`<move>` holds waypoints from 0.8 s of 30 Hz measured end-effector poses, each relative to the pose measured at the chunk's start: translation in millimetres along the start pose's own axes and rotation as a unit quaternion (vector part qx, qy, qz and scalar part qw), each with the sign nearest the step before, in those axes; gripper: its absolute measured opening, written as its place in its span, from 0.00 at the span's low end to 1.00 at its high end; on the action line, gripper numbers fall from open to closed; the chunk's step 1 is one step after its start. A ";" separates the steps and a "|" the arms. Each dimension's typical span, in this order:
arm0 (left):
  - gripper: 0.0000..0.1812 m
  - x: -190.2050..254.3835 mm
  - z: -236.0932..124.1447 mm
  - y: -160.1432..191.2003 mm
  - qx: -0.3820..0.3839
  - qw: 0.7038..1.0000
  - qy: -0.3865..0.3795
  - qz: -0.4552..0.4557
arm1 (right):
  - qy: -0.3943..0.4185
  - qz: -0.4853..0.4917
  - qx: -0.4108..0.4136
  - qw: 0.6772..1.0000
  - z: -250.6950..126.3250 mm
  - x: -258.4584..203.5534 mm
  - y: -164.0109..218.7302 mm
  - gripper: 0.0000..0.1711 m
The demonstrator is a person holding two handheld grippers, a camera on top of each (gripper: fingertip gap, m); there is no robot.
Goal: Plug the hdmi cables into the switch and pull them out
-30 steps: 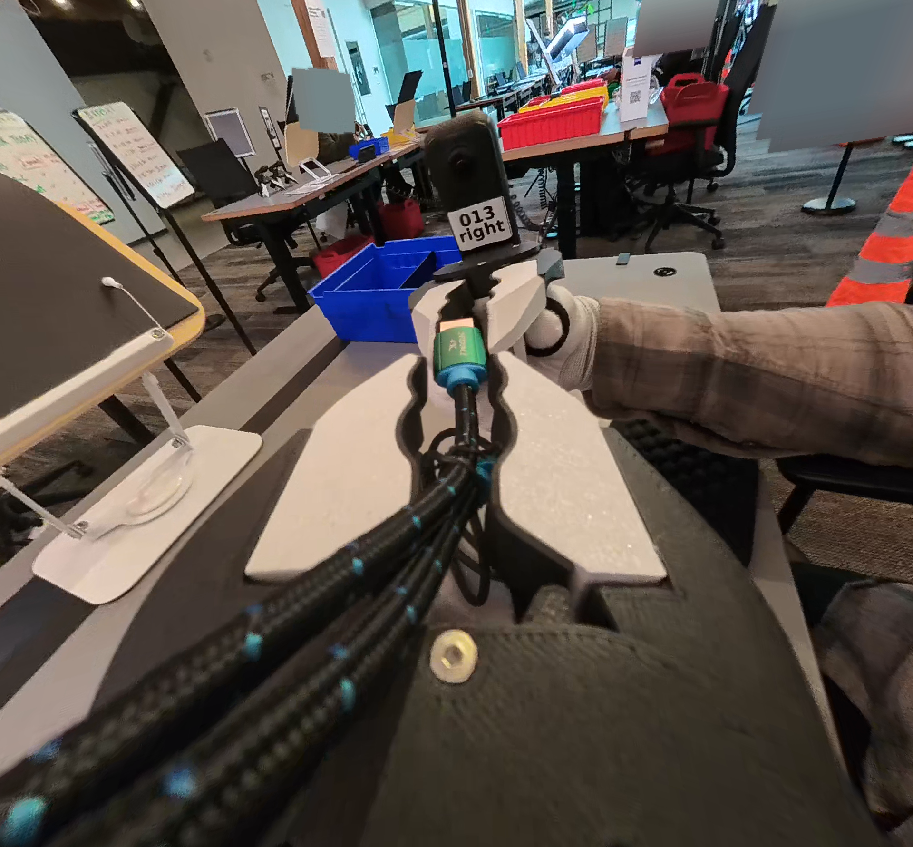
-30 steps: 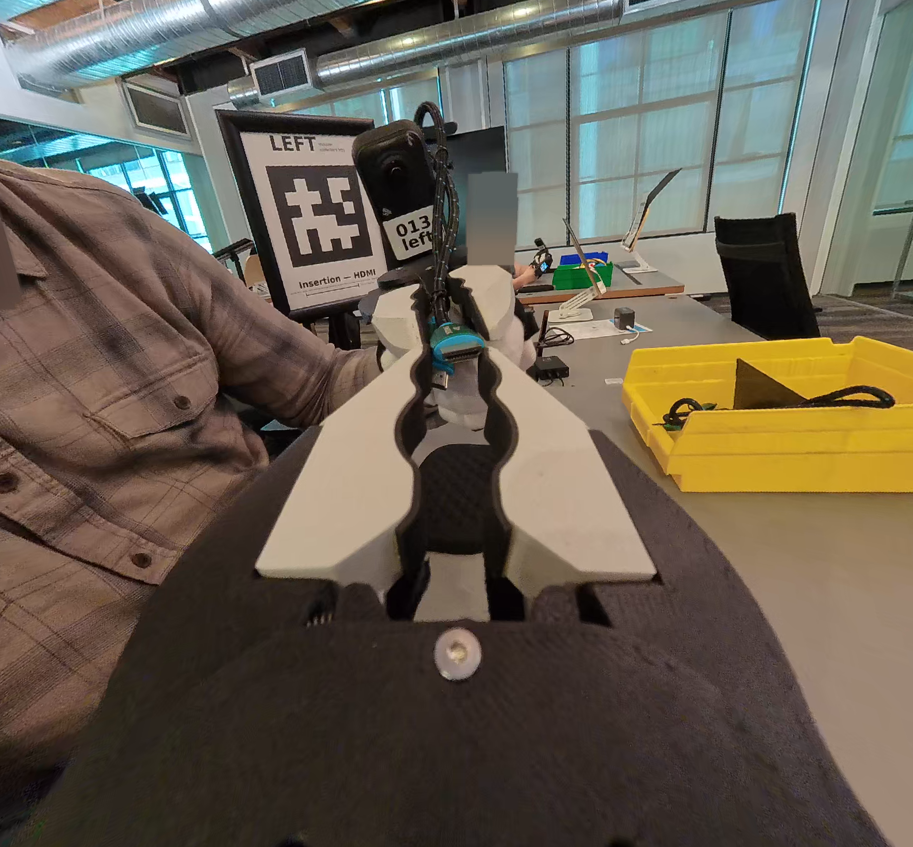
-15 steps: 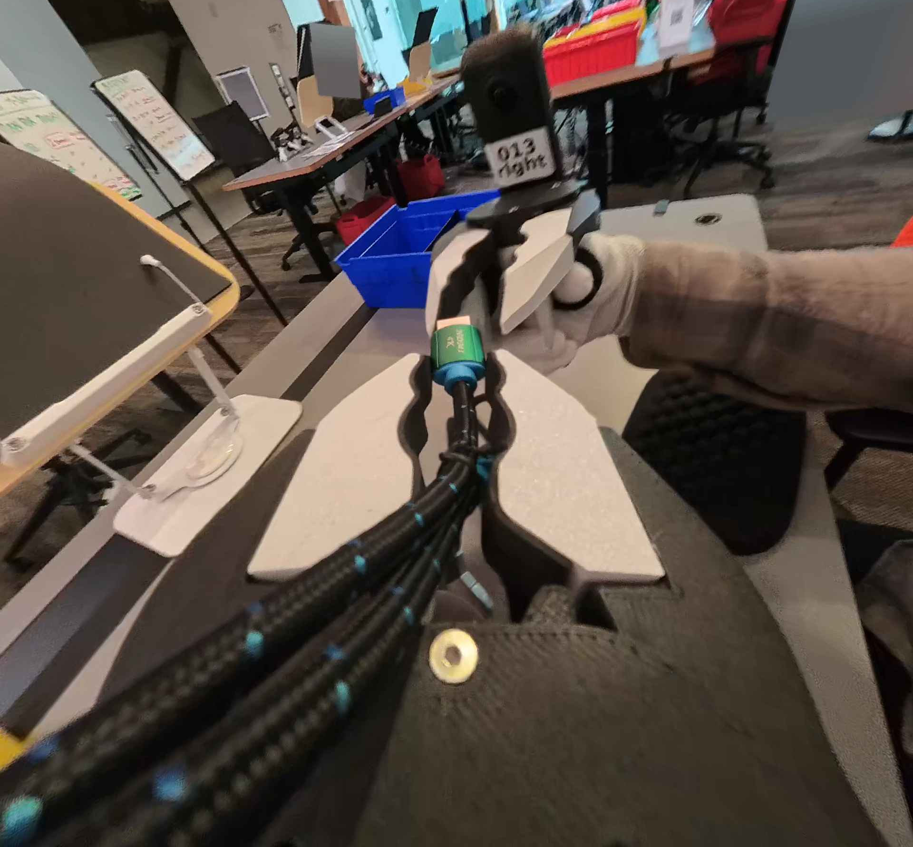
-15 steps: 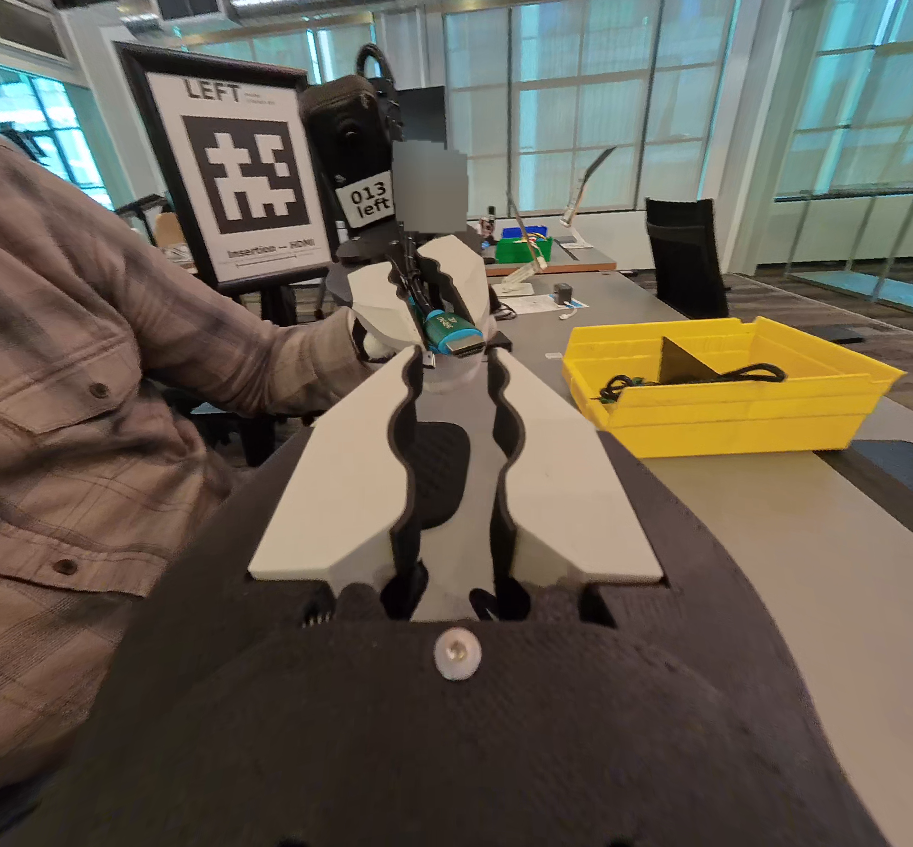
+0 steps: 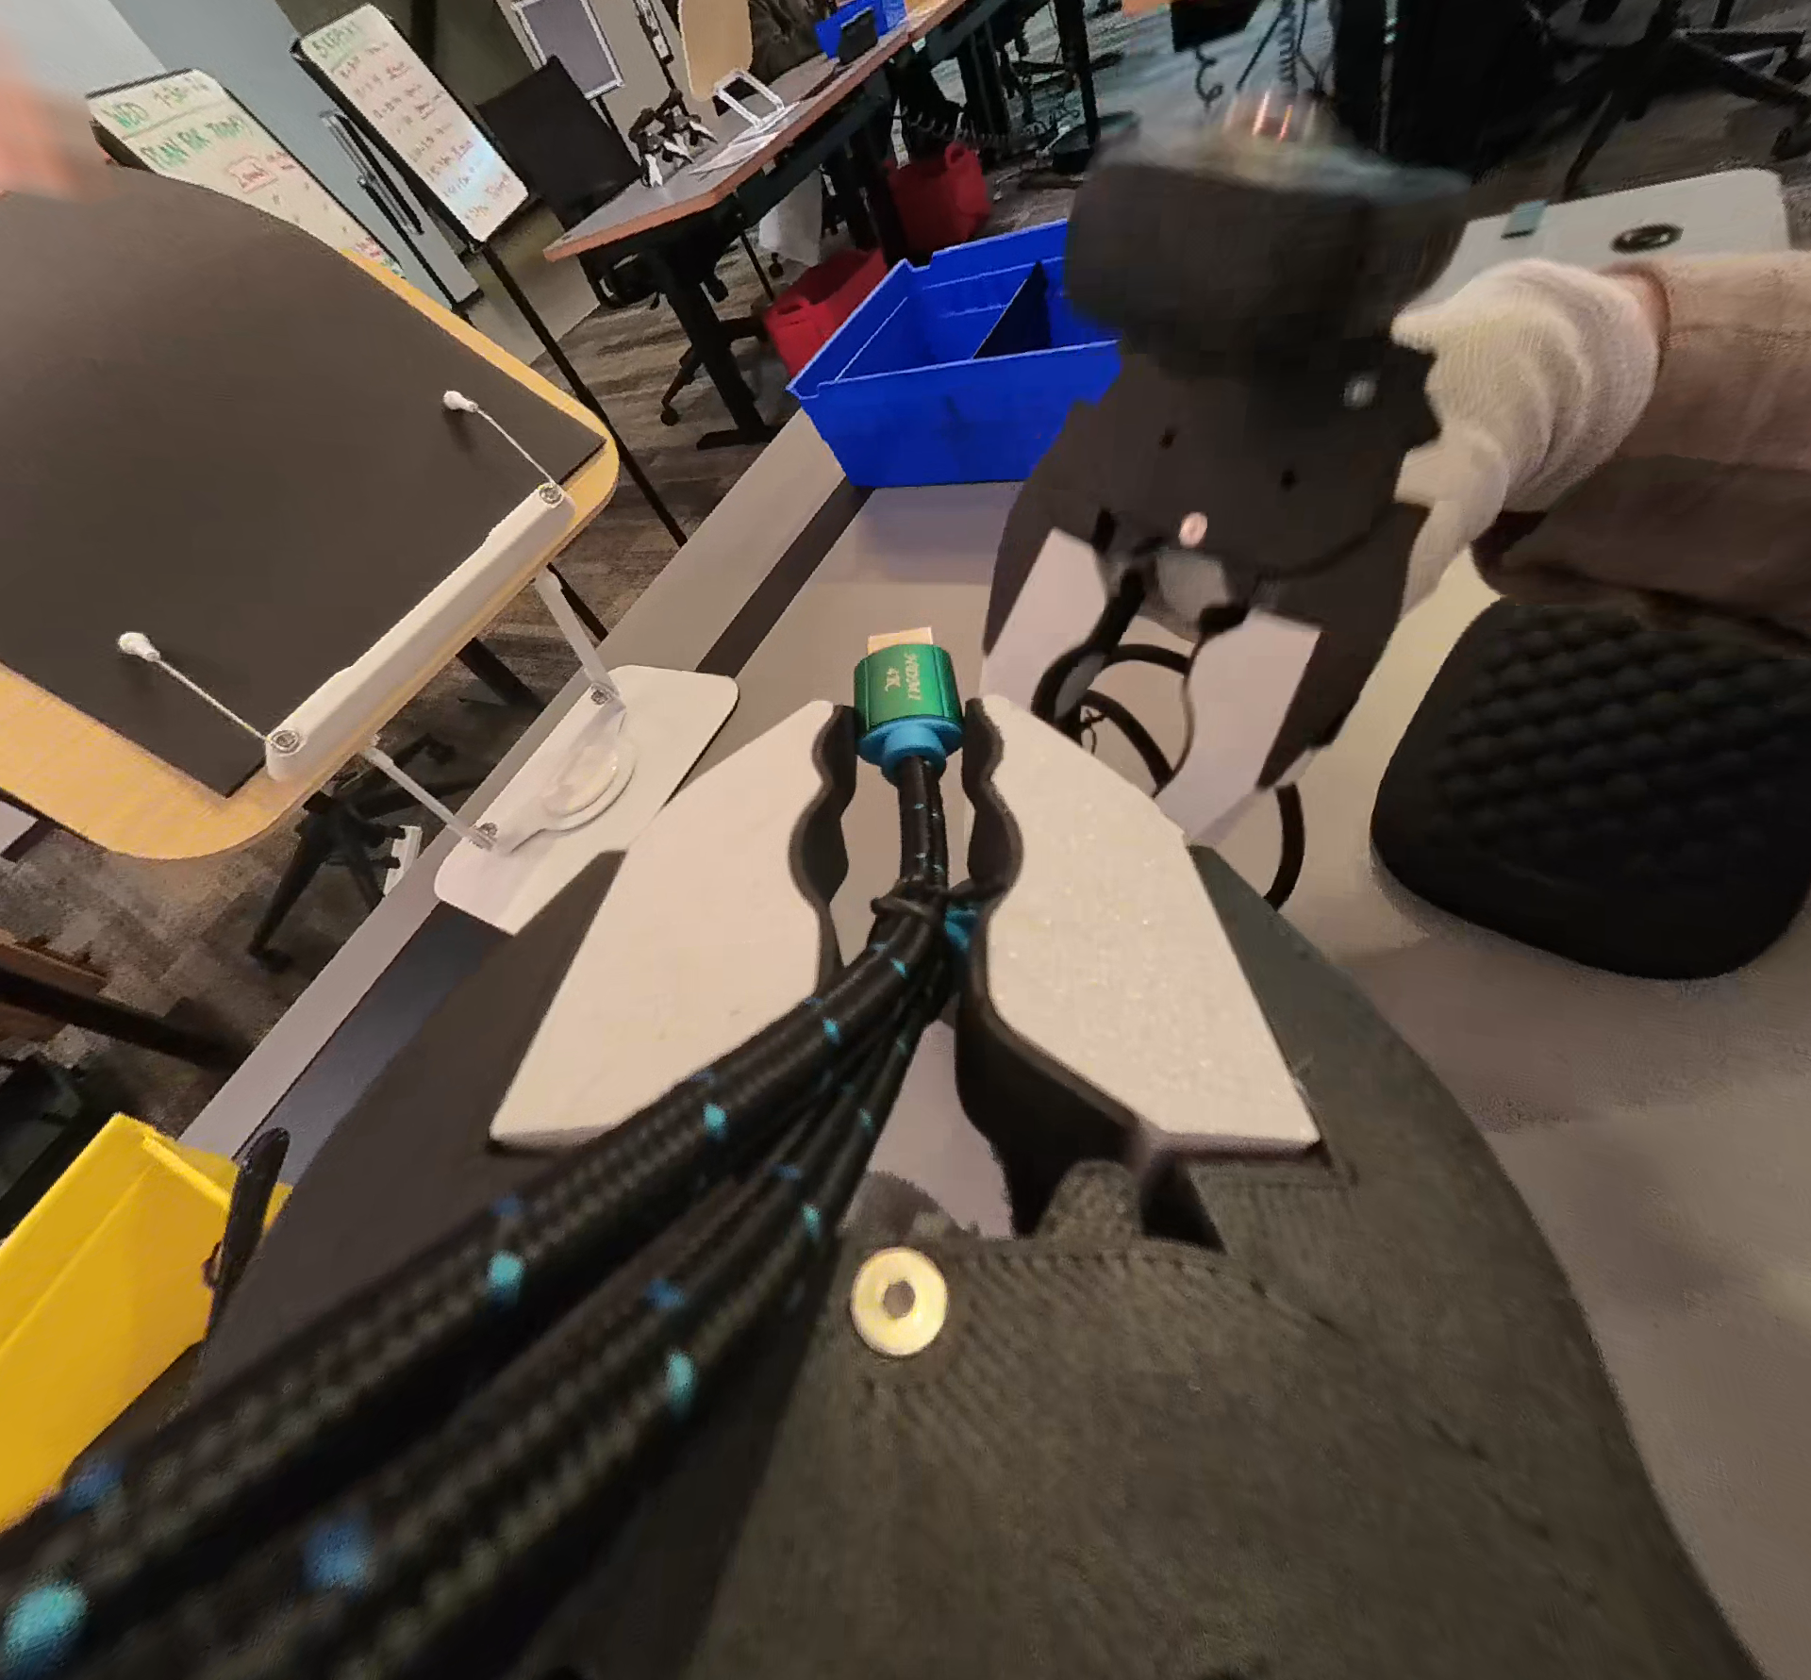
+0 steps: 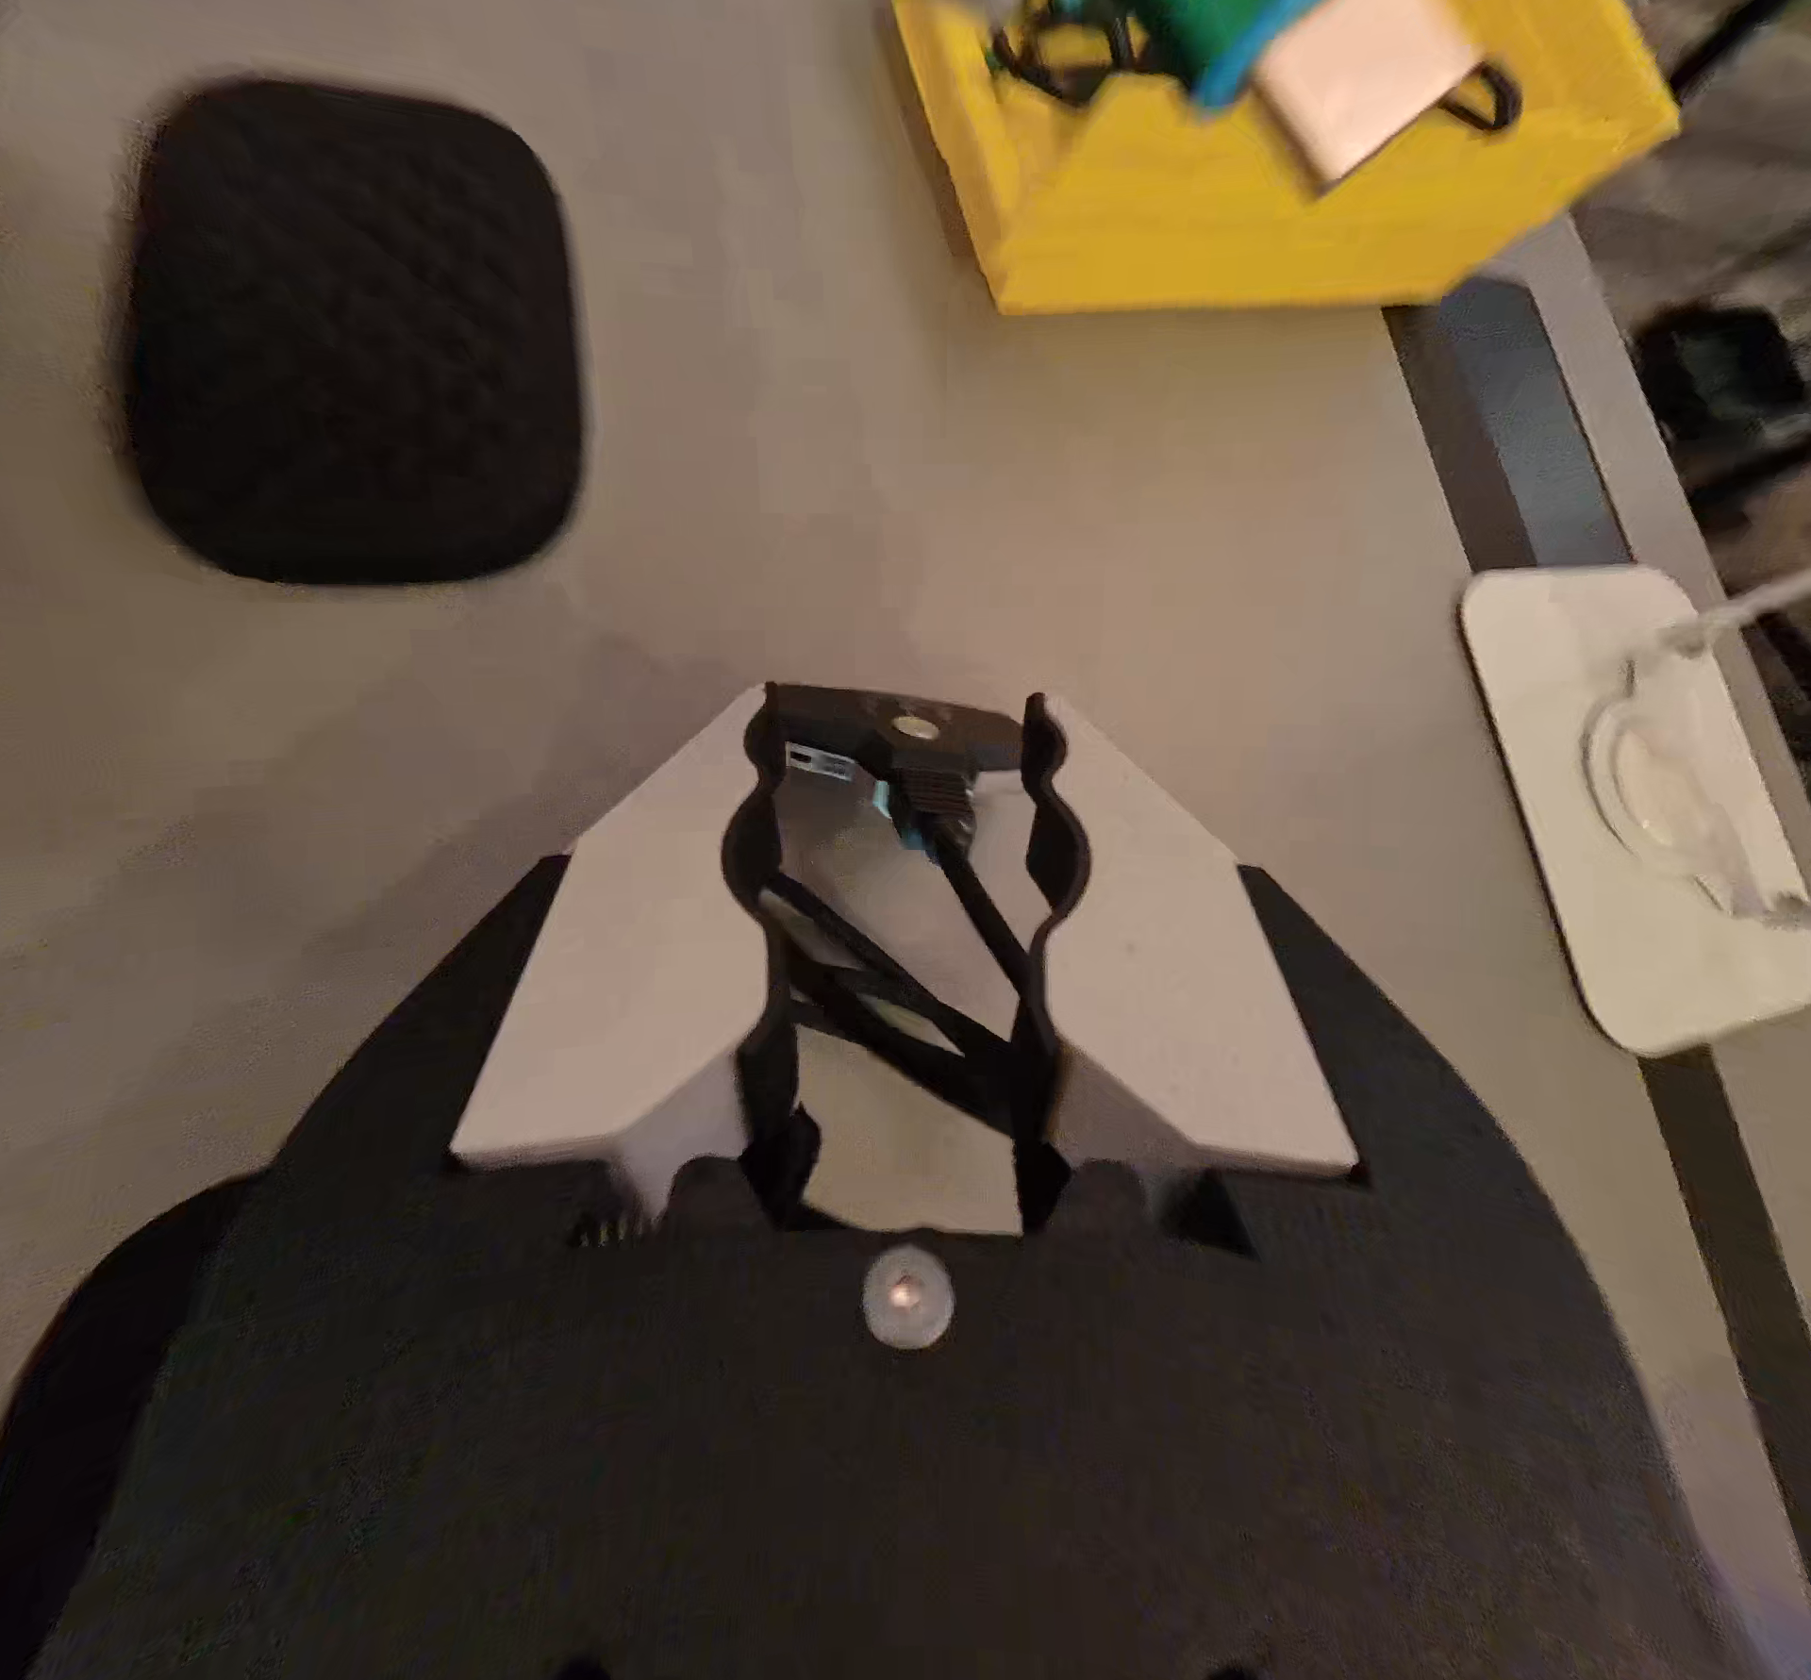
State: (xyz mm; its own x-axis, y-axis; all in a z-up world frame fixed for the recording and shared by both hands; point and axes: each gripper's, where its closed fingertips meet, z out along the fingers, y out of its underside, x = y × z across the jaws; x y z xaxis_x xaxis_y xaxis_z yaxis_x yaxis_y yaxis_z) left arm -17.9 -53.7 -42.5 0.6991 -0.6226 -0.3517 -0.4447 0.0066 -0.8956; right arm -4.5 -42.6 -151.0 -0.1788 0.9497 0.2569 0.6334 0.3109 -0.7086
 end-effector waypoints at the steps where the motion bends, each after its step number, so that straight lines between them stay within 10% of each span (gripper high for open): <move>1: 0.12 -0.9 -0.8 0.9 -0.002 1.000 0.000 0.000 | 0.025 -0.003 -0.031 0.999 10.9 6.1 8.4 0.27; 12: 0.12 -9.9 -6.9 6.9 -0.005 1.000 -0.002 -0.007 | 0.002 0.008 -0.158 0.987 37.9 3.6 67.6 0.16; 24: 0.12 -20.7 -19.0 -2.7 0.006 1.000 -0.008 -0.010 | 0.033 -0.020 -0.155 0.987 12.9 42.5 32.3 0.26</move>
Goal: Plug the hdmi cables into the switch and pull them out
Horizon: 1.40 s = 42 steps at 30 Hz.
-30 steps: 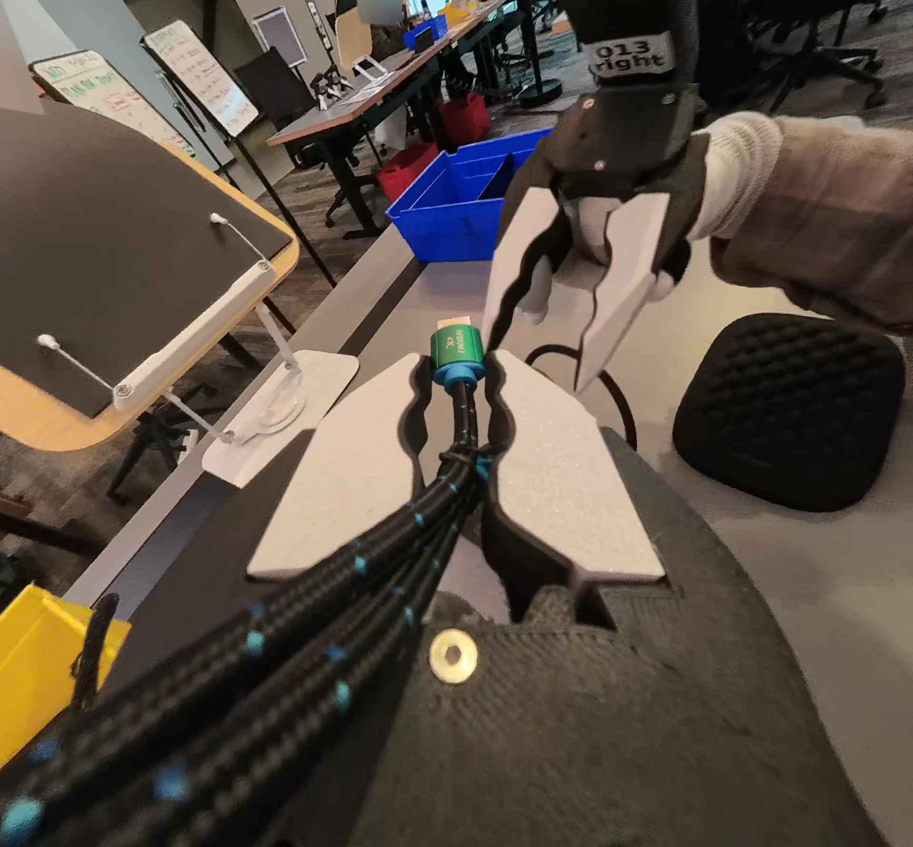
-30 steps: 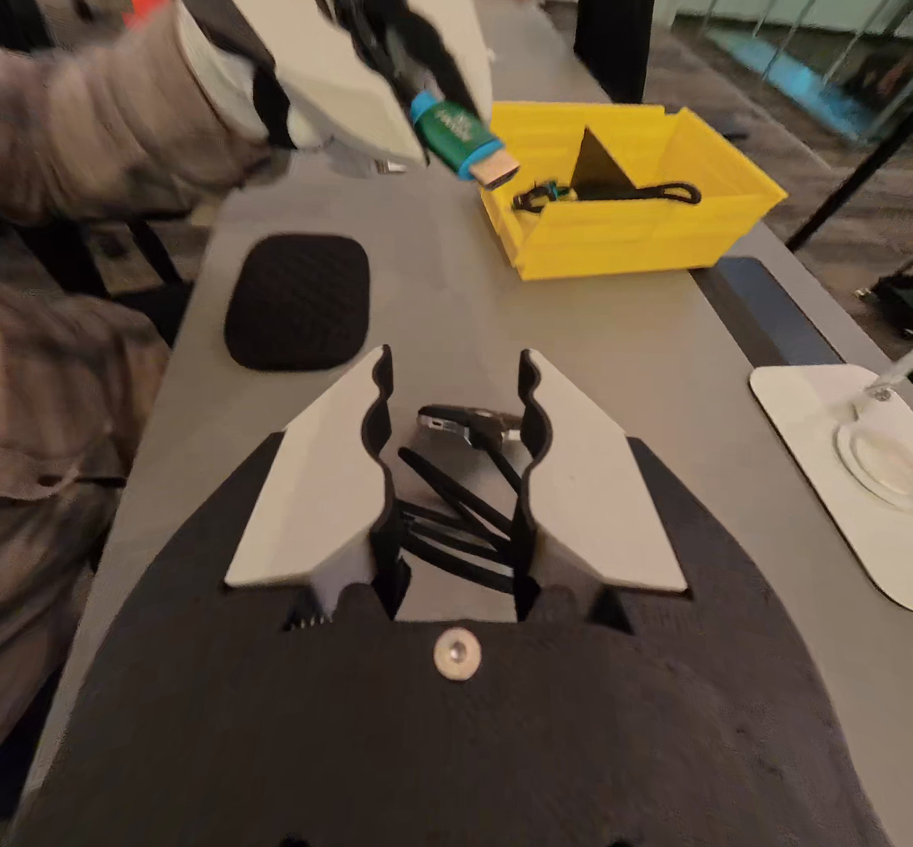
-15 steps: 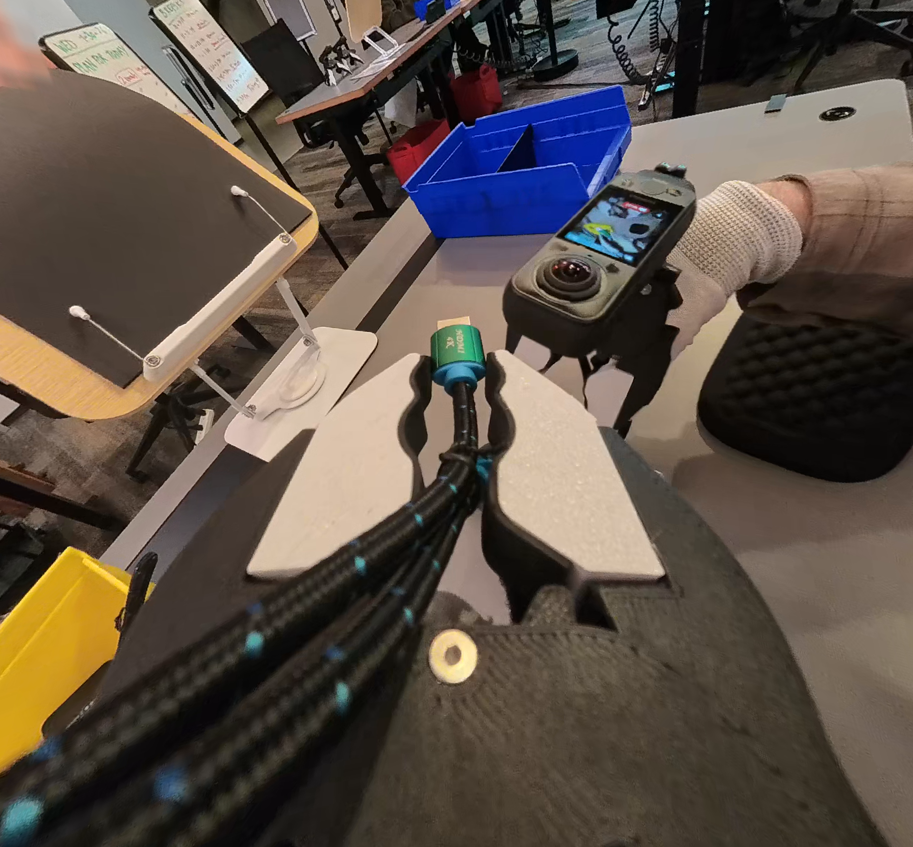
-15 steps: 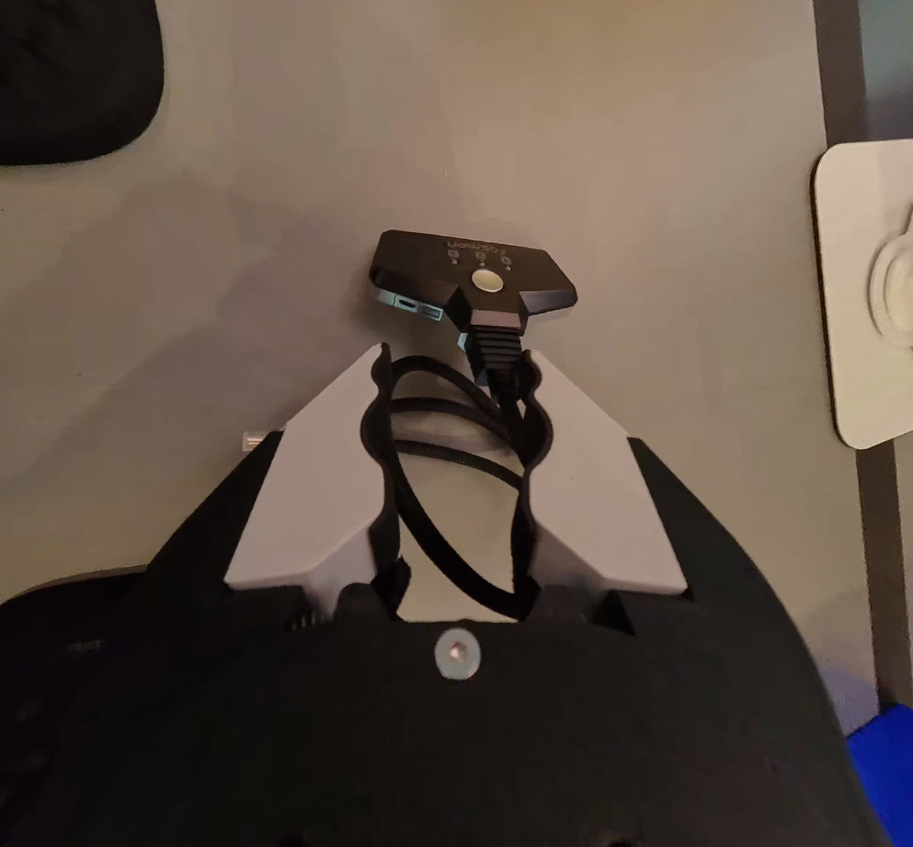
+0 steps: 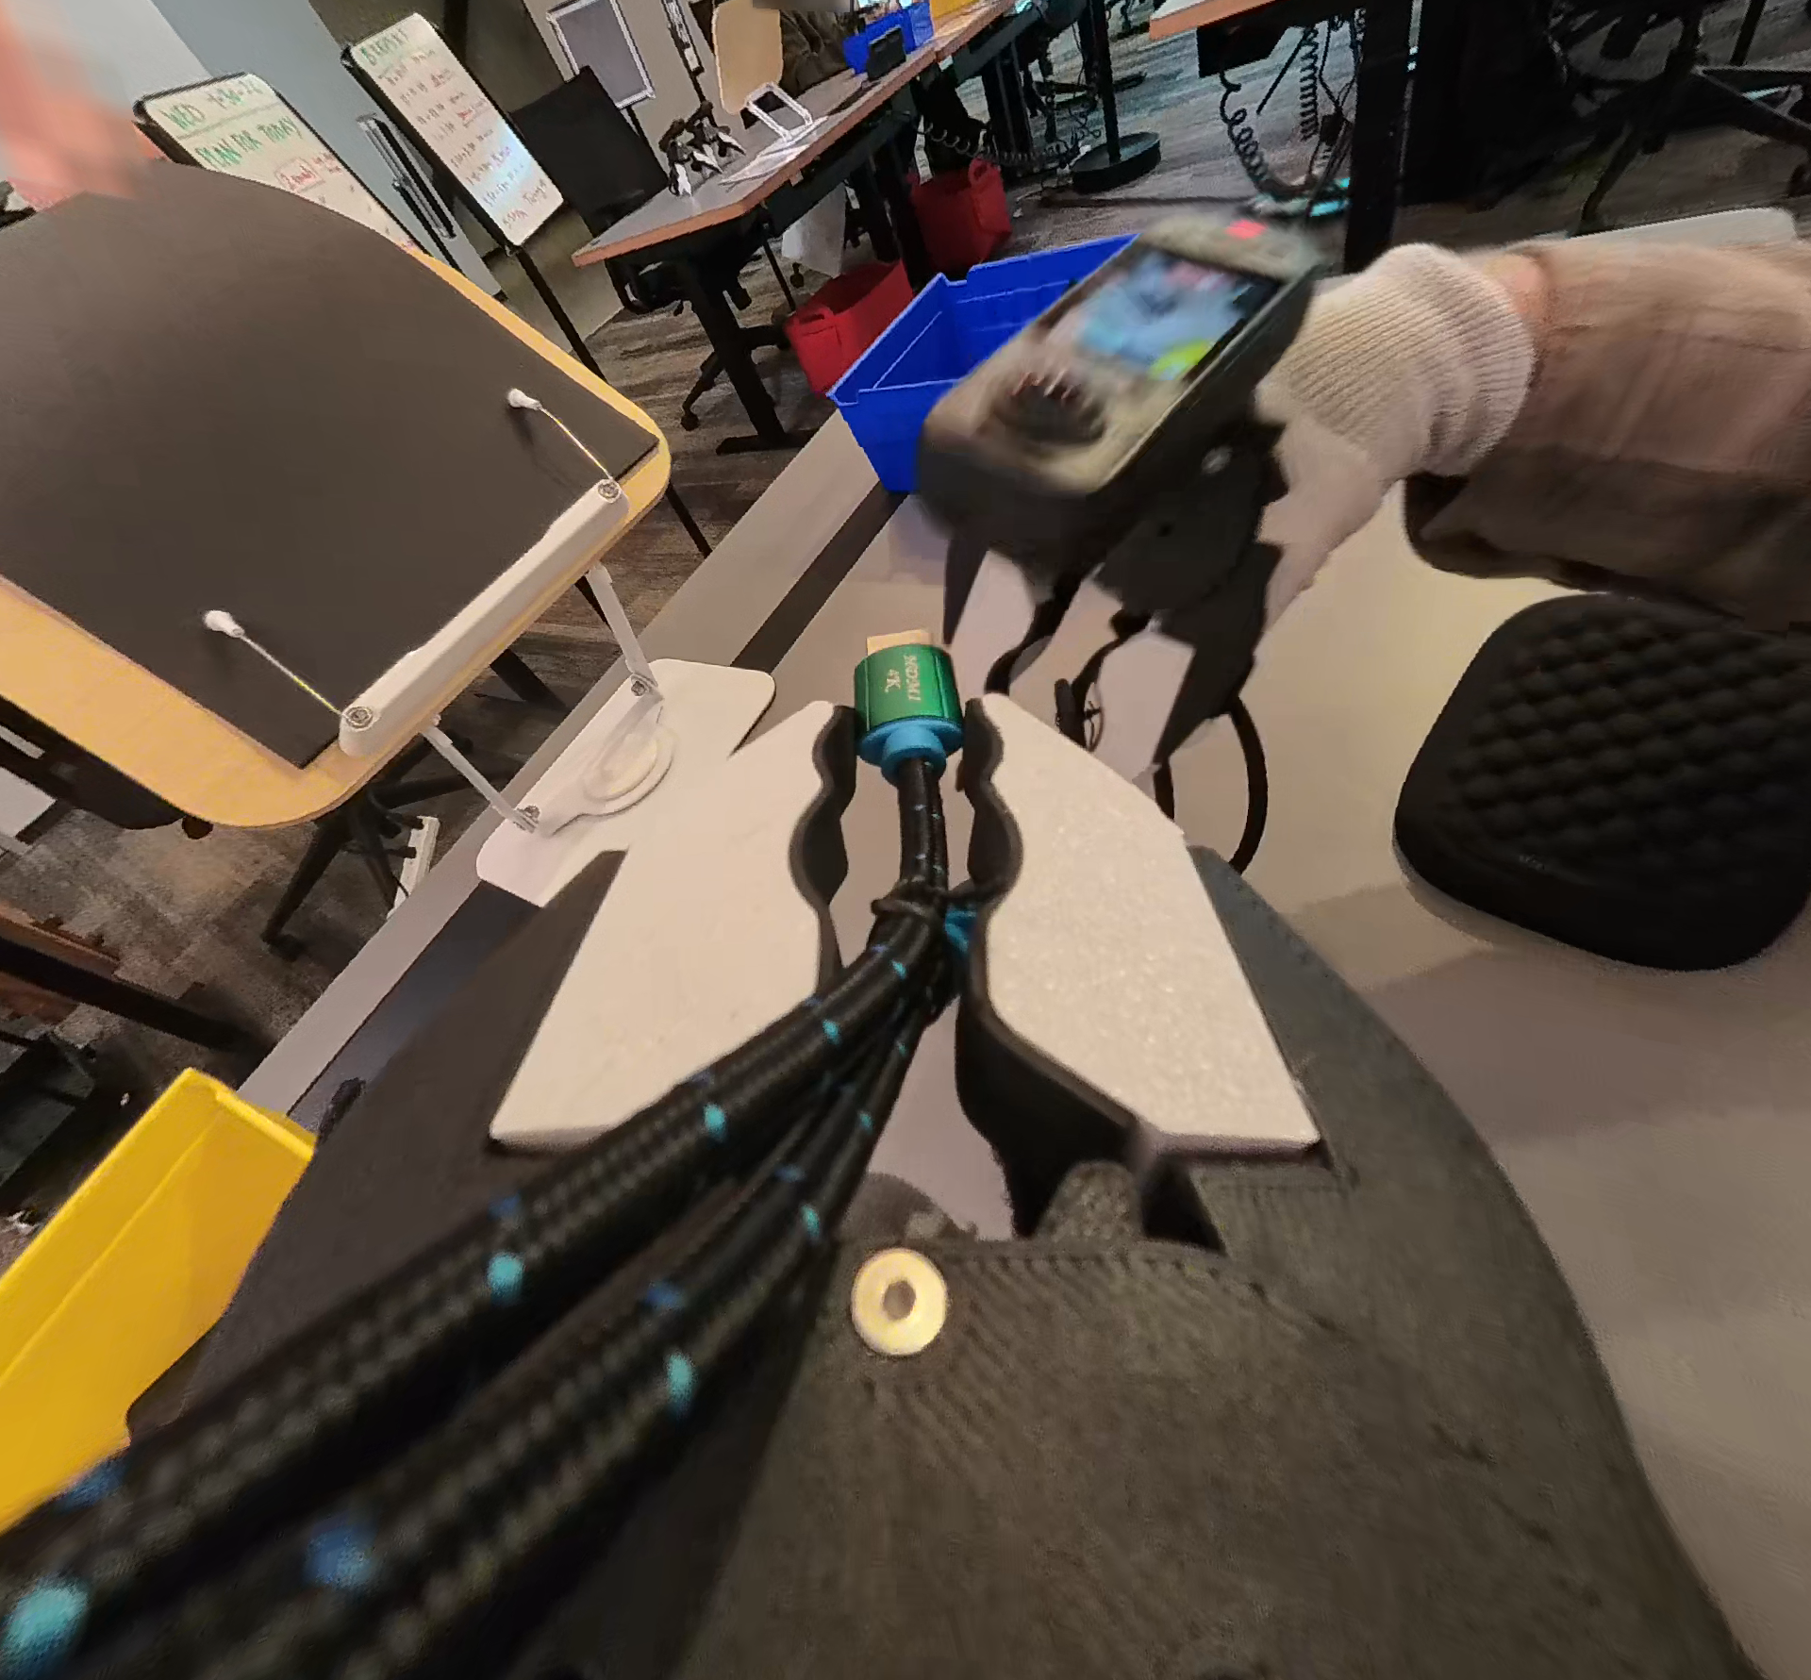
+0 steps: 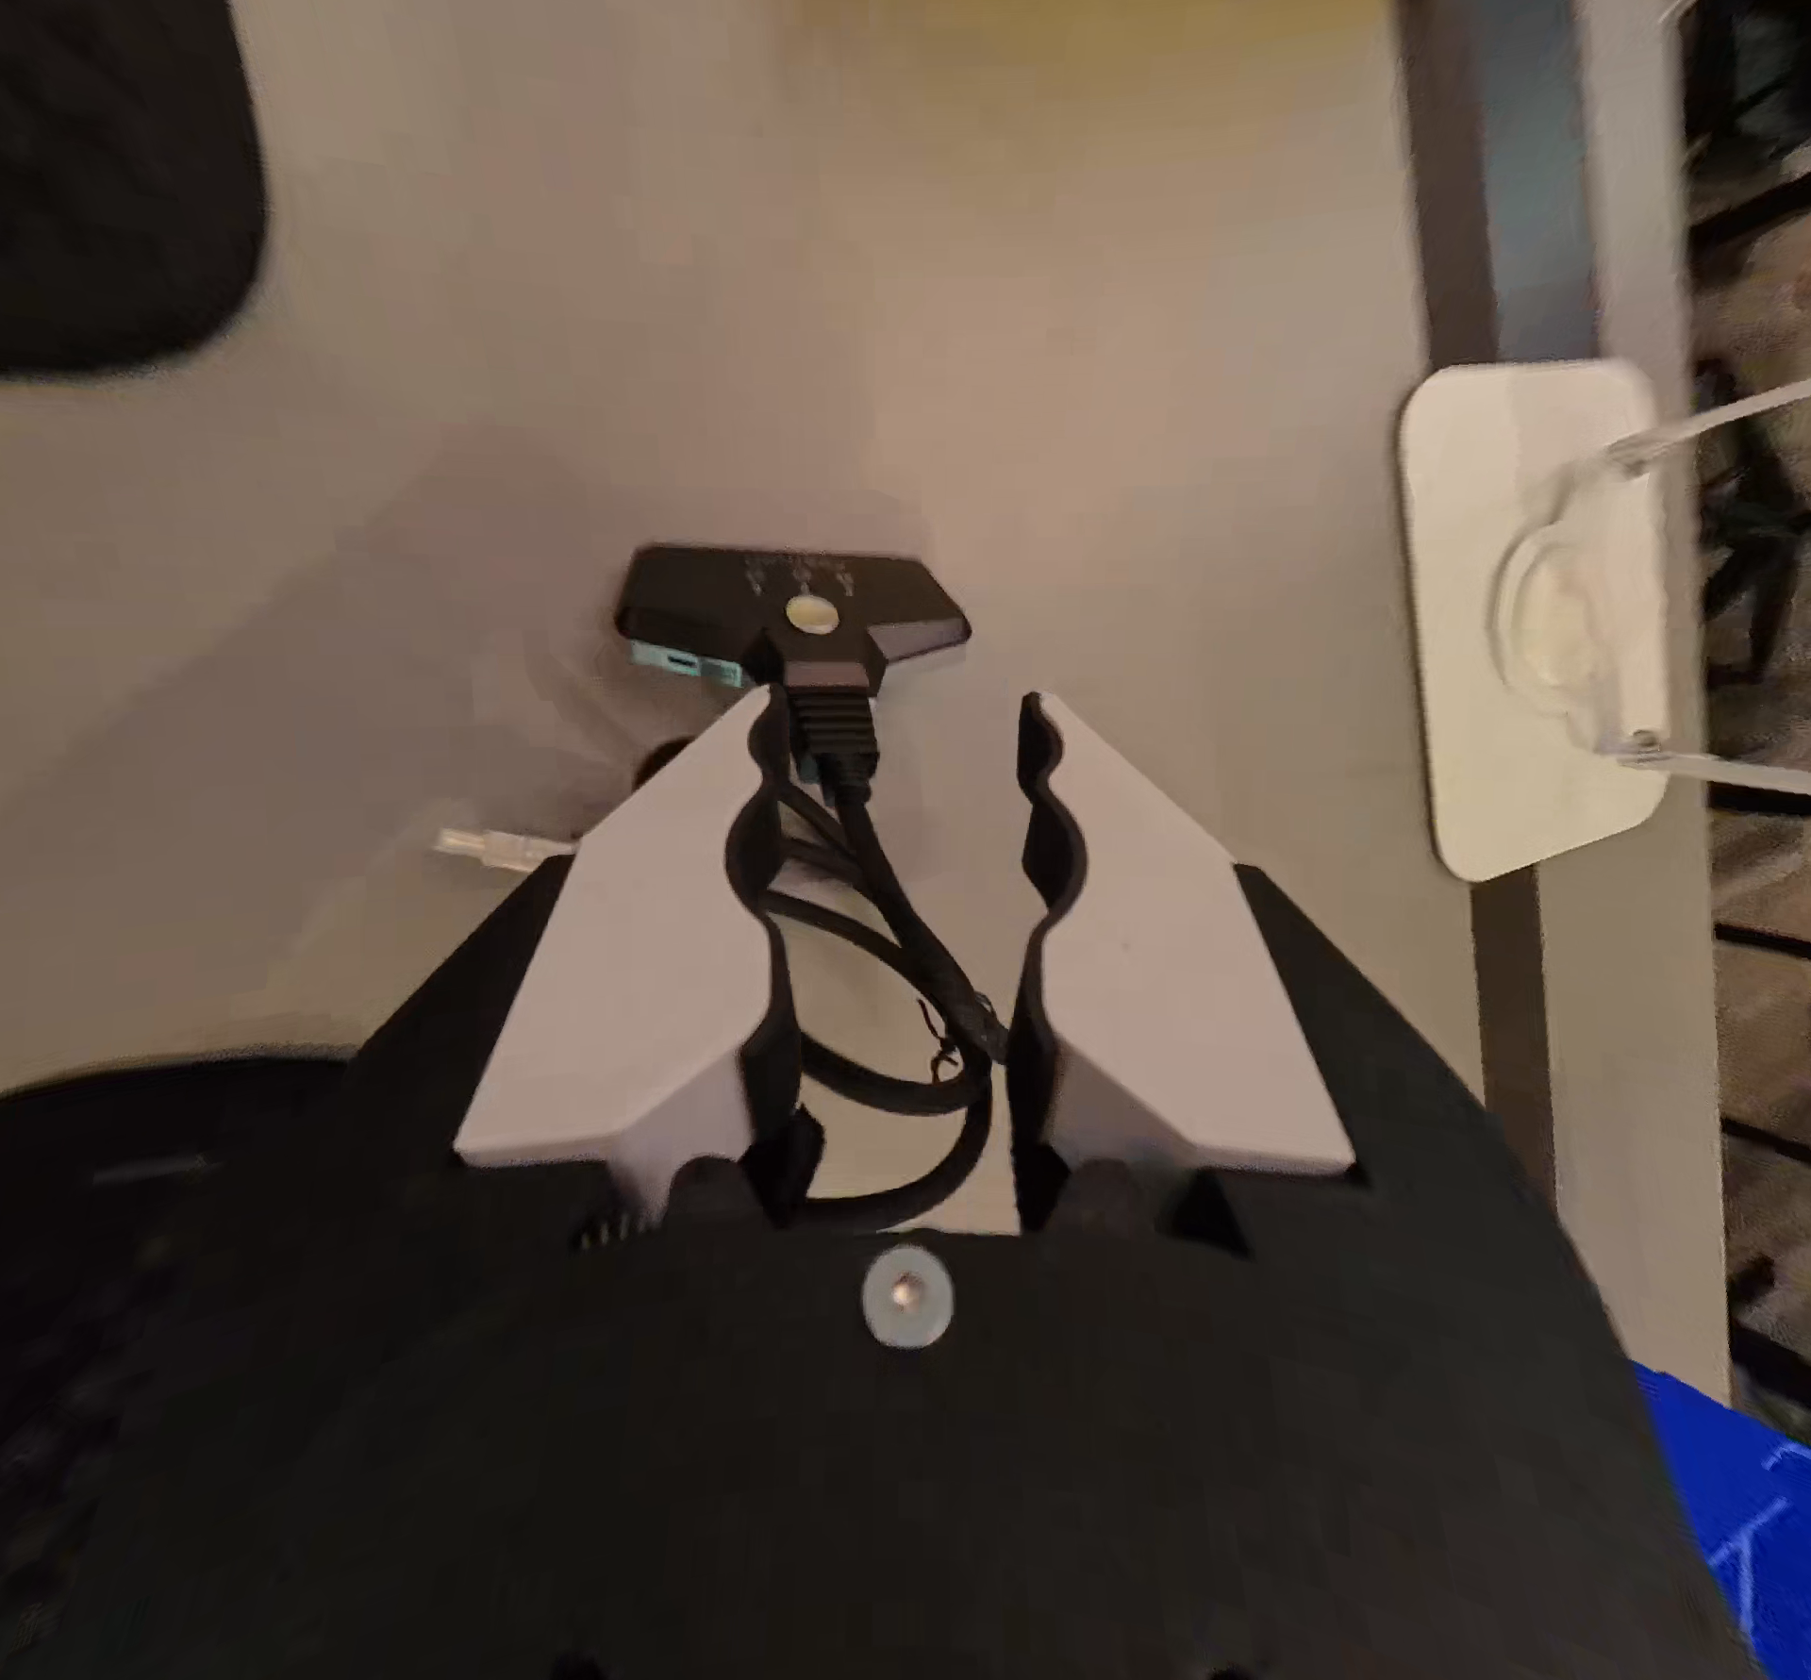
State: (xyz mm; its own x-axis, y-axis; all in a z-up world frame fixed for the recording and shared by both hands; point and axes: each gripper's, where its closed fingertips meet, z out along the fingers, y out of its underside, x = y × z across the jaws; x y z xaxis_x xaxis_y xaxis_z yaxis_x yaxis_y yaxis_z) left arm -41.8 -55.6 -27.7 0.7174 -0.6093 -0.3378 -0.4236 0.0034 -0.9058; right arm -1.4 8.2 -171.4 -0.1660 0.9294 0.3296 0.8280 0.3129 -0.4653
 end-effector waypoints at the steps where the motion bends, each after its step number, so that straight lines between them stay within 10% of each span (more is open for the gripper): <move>1: 0.12 -1.3 -0.7 -0.2 -0.001 1.000 -0.002 -0.001 | -0.022 -0.006 -0.039 0.999 9.6 -0.6 6.8 0.26; 8: 0.12 -17.4 -9.9 4.7 -0.007 1.000 -0.017 -0.009 | -0.177 -0.021 -0.232 0.956 52.6 -30.8 57.1 0.30; 12: 0.12 -23.7 -13.6 6.6 0.004 1.000 -0.016 -0.022 | -0.175 -0.001 -0.174 0.969 66.9 -32.5 51.4 0.11; 17: 0.12 -28.9 -12.9 12.9 0.003 0.999 -0.013 -0.033 | -0.164 0.041 -0.048 0.984 59.4 -29.2 37.4 0.10; 29: 0.12 -5.3 -11.3 0.4 0.049 0.992 0.069 -0.091 | -0.225 0.040 0.272 0.935 -67.4 -26.3 -14.9 0.10; 42: 0.12 49.9 -0.9 -20.2 0.051 0.987 0.141 -0.058 | -0.274 0.008 0.328 0.904 -114.8 -46.6 -20.2 0.10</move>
State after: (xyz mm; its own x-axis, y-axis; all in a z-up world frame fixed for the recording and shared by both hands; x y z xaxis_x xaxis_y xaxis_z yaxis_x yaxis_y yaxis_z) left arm 2.1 -86.8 -26.0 0.5694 -0.8064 -0.1597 -0.2804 -0.0079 -0.9598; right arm 51.1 -63.9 -83.1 -0.5464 0.8357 -0.0547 0.3662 0.1796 -0.9130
